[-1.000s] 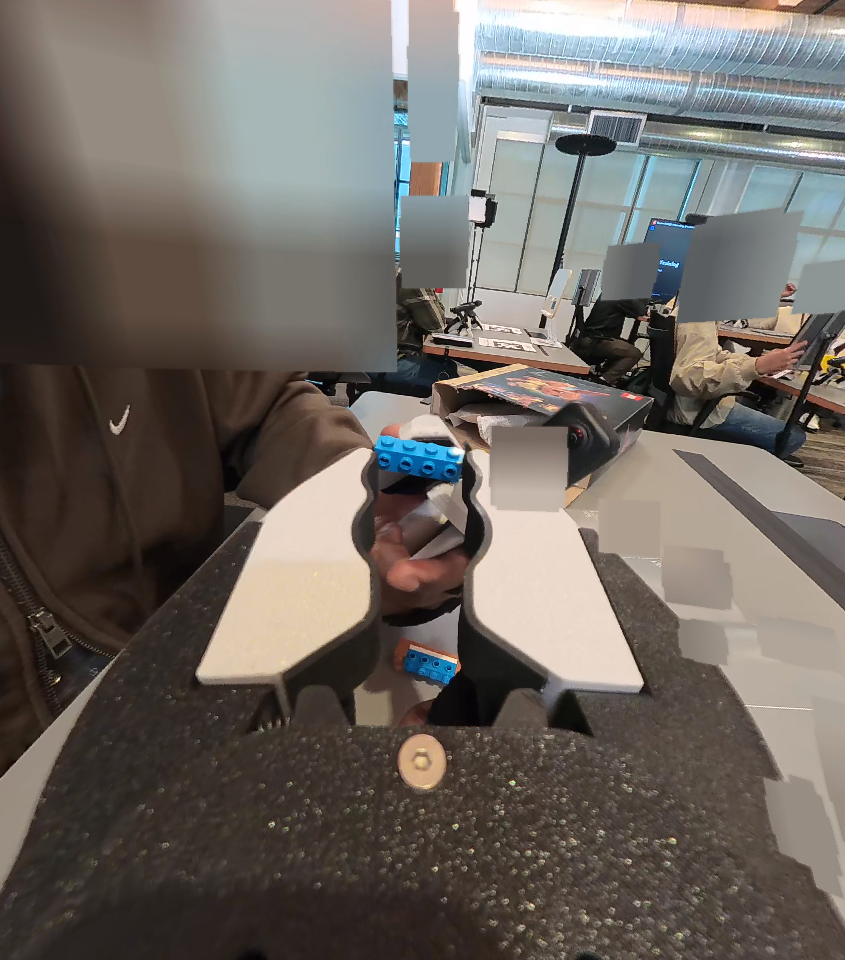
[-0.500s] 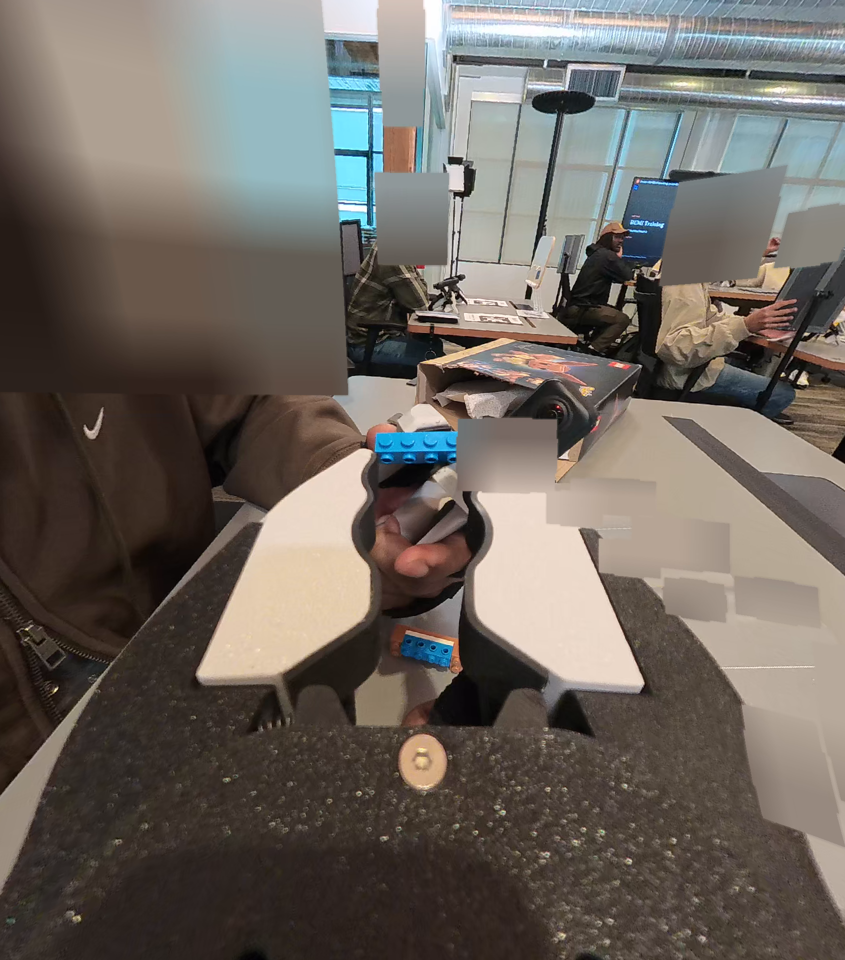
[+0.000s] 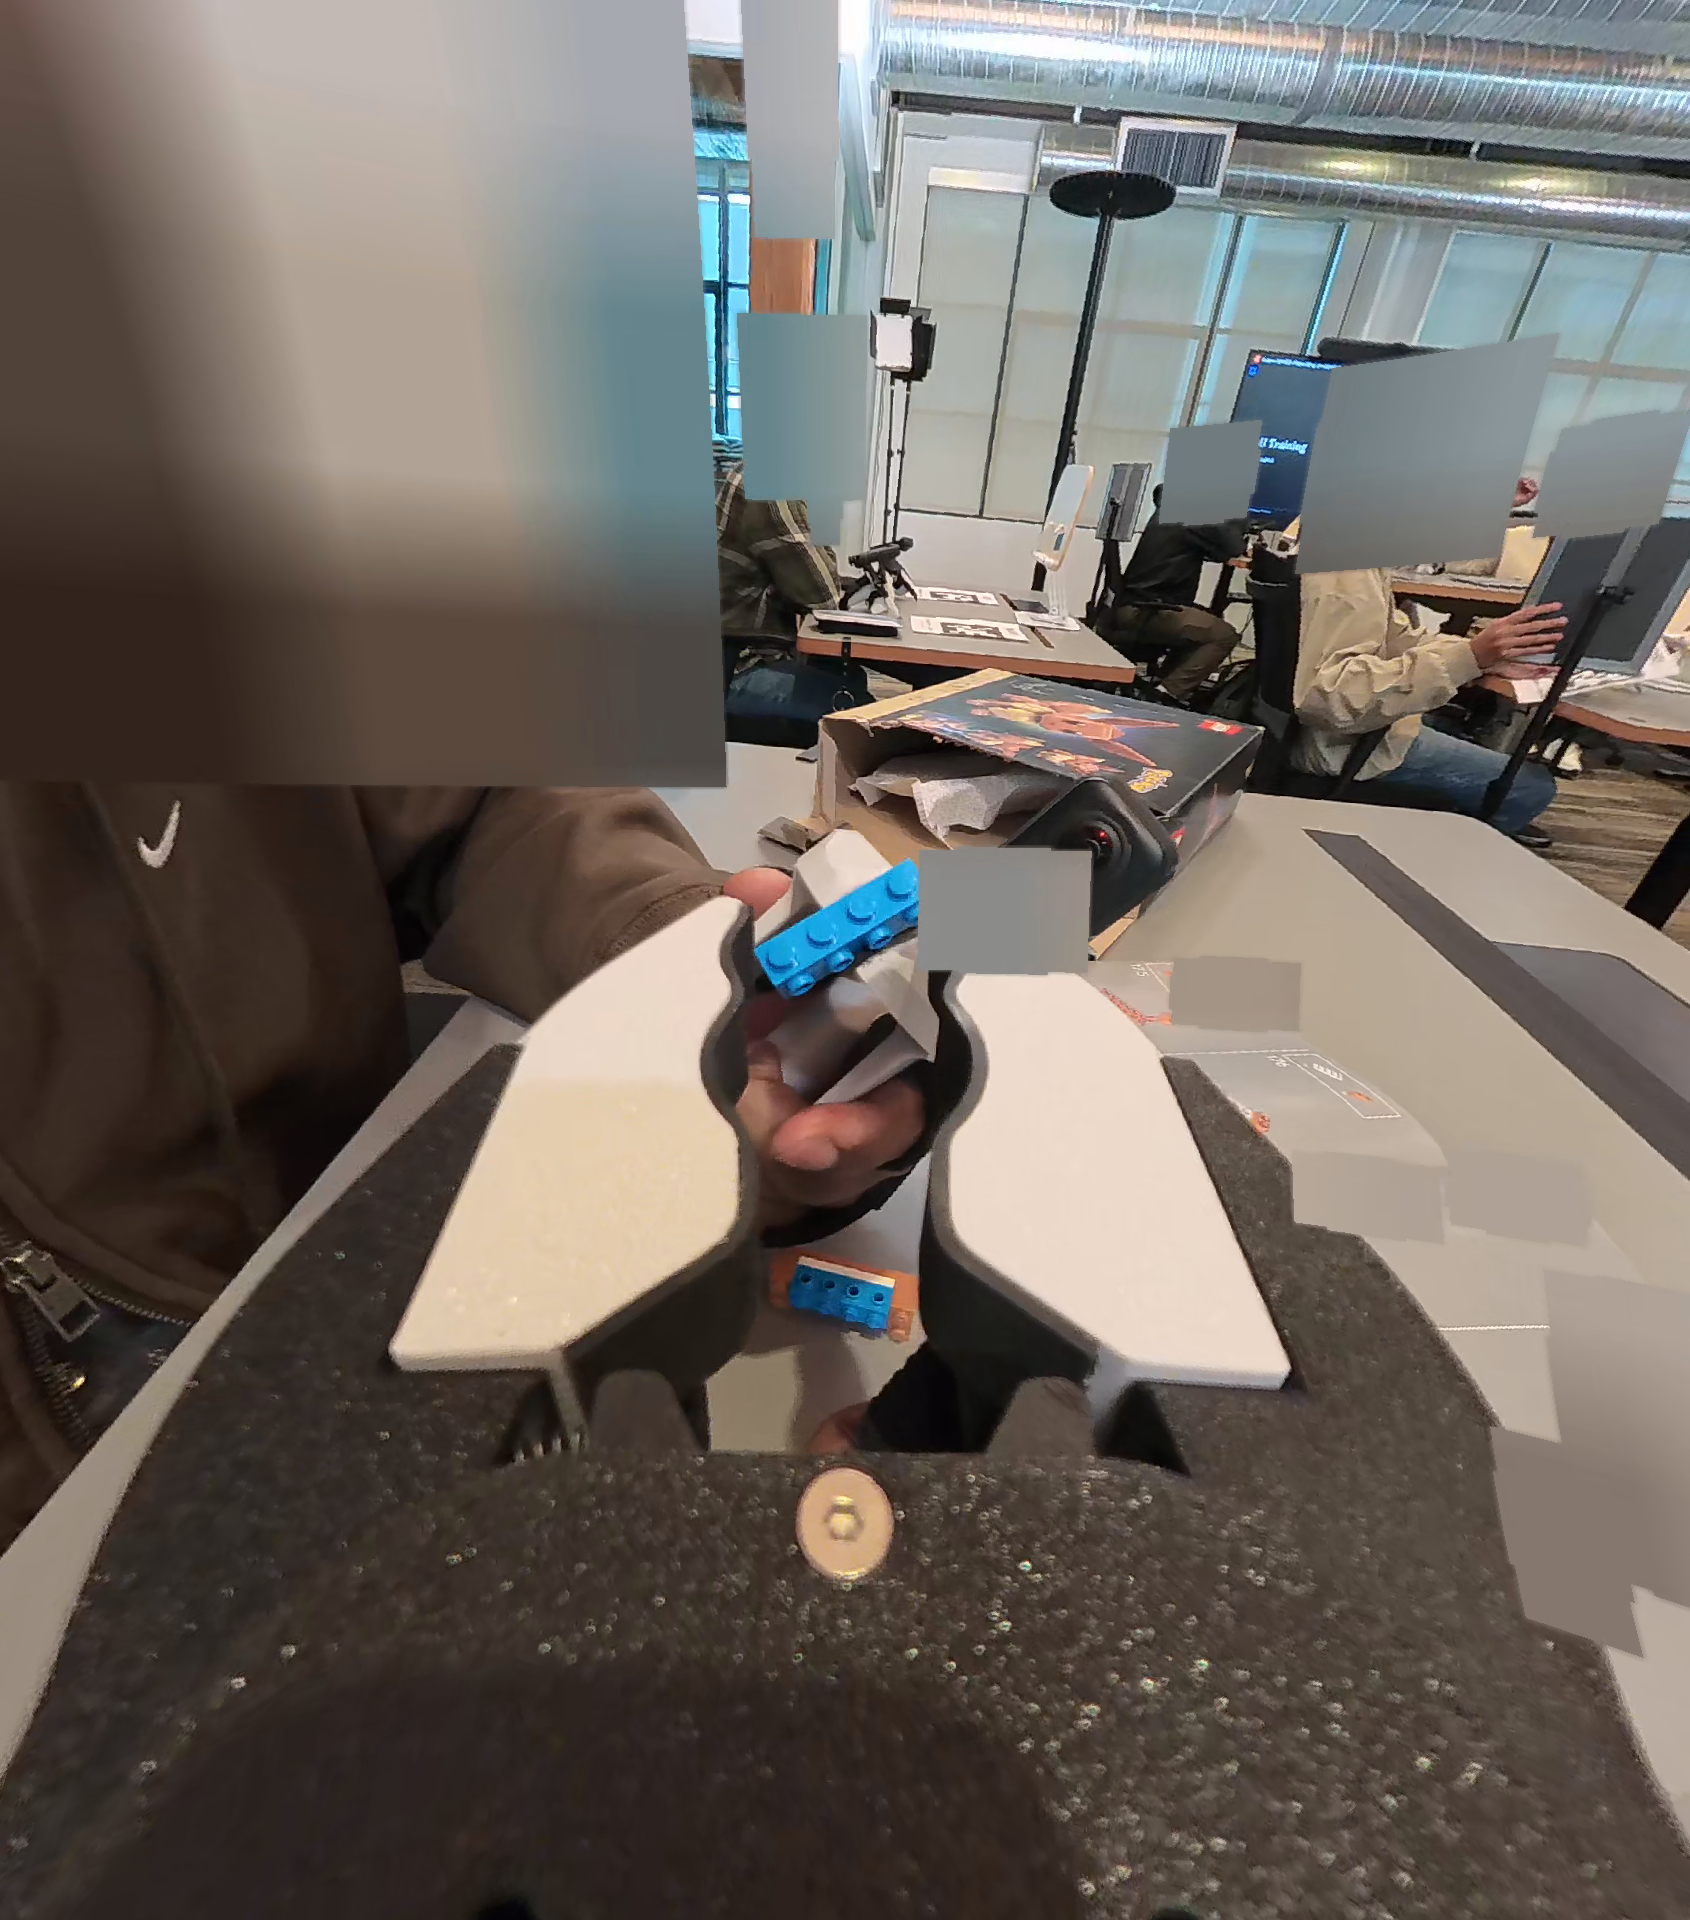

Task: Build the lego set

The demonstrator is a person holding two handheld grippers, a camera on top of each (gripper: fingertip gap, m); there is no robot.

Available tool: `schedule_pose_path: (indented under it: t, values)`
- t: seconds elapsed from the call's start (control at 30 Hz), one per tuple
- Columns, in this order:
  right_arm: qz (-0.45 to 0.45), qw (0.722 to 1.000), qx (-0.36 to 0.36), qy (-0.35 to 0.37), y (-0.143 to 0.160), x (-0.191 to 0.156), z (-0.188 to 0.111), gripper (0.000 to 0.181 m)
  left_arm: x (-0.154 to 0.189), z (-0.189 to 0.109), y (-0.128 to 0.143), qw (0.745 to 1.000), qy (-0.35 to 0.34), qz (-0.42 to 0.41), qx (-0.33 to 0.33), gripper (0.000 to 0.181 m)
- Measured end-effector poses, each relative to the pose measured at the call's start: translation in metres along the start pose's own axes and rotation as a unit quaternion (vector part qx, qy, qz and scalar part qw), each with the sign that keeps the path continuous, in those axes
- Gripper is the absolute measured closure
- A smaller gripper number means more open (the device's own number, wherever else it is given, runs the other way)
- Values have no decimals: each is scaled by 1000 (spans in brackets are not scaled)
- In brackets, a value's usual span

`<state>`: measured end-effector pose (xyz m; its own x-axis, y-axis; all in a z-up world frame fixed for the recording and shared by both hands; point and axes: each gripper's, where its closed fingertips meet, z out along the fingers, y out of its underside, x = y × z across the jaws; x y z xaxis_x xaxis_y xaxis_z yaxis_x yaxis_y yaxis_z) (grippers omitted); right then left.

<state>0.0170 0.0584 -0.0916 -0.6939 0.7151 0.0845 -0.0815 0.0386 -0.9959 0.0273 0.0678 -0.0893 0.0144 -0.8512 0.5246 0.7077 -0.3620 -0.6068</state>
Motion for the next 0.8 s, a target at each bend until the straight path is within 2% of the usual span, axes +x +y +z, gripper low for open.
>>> schedule_pose_path:
  t: [0.37,0.8]
  values:
    - [-118,992,-43,30,5,-3,2,147,4,1,-1,1000,12,-11,13,173]
    - [-212,970,-115,12,6,-3,-13,142,-4,3,11,998,-8,-43,-36,173]
